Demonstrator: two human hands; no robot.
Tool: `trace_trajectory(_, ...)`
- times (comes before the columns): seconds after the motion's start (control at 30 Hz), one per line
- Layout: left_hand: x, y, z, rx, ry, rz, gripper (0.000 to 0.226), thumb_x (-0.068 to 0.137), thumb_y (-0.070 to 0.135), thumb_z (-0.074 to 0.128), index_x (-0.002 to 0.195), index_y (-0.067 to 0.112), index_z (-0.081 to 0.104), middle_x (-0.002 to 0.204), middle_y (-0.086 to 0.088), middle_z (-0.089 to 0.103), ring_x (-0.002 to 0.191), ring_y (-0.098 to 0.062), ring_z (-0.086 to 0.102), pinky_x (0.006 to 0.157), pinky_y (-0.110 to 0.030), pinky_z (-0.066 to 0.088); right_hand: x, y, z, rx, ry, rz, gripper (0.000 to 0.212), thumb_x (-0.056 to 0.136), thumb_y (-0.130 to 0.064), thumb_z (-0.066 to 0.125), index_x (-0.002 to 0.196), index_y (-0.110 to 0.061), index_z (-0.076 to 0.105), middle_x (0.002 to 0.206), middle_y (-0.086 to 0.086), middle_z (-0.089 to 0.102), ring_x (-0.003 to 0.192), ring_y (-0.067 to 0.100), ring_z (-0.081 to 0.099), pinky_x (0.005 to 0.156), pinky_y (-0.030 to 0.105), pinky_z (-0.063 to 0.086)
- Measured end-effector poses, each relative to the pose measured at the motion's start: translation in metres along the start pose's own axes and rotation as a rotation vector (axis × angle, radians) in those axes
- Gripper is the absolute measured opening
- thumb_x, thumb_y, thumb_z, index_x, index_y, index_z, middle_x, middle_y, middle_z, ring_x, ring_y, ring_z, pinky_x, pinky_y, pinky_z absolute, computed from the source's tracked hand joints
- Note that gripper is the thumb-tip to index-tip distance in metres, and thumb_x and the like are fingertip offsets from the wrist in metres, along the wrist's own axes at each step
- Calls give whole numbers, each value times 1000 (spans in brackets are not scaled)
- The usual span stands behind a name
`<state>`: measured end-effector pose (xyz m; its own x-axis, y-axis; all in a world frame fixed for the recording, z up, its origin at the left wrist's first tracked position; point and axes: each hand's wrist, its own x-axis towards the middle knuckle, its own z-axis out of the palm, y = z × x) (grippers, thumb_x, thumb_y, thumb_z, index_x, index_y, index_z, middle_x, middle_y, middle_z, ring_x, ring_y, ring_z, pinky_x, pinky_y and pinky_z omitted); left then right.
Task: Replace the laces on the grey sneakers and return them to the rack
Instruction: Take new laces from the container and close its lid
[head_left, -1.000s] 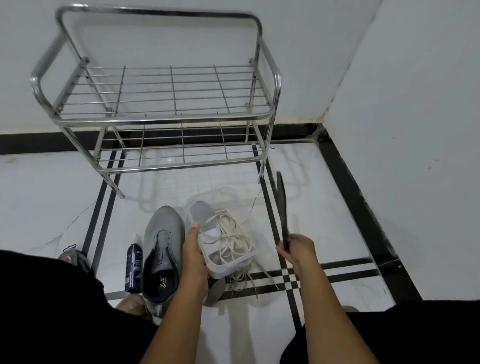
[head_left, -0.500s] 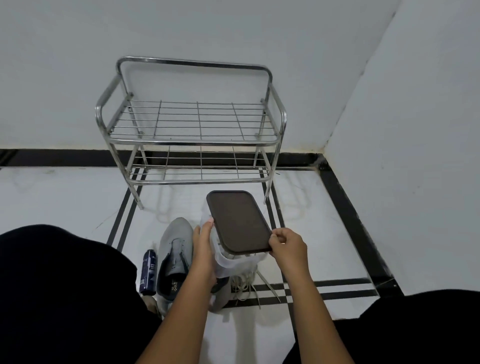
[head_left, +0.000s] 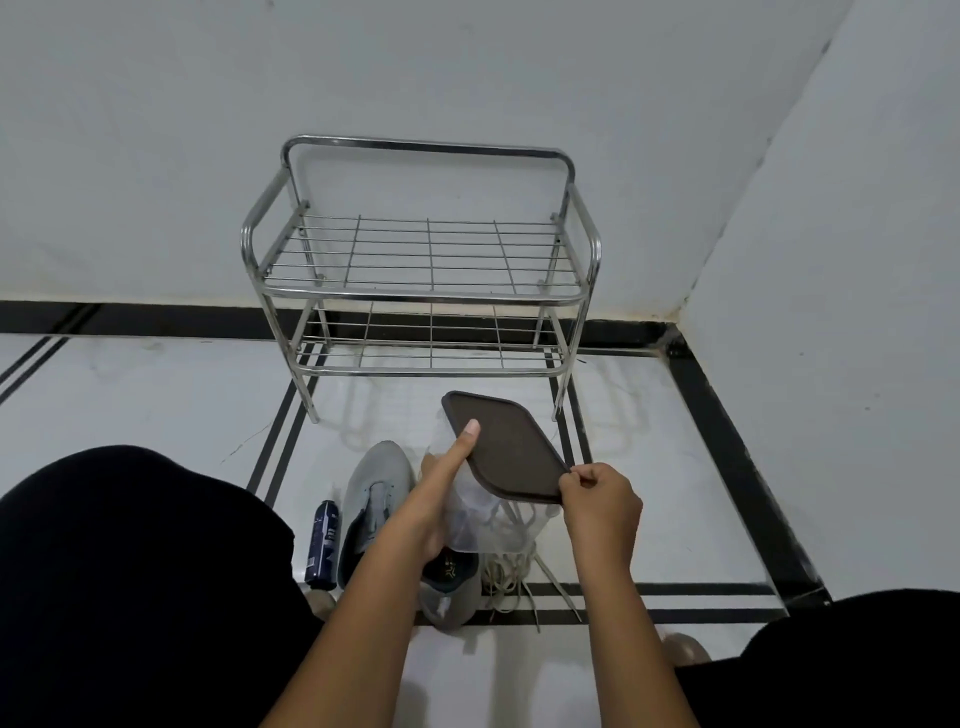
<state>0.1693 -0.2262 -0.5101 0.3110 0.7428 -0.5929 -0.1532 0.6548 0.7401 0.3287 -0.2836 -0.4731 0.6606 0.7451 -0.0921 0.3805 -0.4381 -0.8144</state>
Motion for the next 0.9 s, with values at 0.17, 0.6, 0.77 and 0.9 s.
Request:
trace_trajectory(0.17, -7, 2, 1, -9, -48, -11, 99, 53, 84, 68, 137, 34, 48, 136, 6, 57, 131, -24, 47, 112, -52, 31, -4, -6, 10, -83, 35, -37, 16, 87, -8, 53, 77, -9, 65, 68, 4, 63, 60, 16, 53, 47, 20, 35)
trace_trajectory(0.6, -35, 92, 18, 326, -15, -39, 98, 48, 86, 65, 133, 44, 42, 142, -3, 41, 121, -33, 52, 93, -58, 46, 44, -60, -14, -113, -171, -1, 17, 76, -5, 54, 65, -4, 68, 59, 8, 64, 52, 27, 61, 53, 33, 53)
trace_trajectory(0.77, -45, 126, 4, 258, 56, 93, 70, 65, 76, 61, 124, 40, 51, 128, -1, 53, 108, -25, 57, 82, -43, 53, 59, -104, -29, 194, -443, 44, 9, 84, -2, 63, 79, 1, 70, 85, 18, 71, 72, 26, 72, 63, 30, 61)
trace_trajectory(0.9, -37, 105, 2, 144, 137, 99, 56, 72, 72, 58, 116, 36, 56, 114, 4, 64, 105, -22, 59, 88, -41, 48, 48, -94, -21, 127, -434, -17, 15, 85, -4, 61, 76, -3, 73, 78, 11, 71, 66, 17, 69, 59, 24, 58)
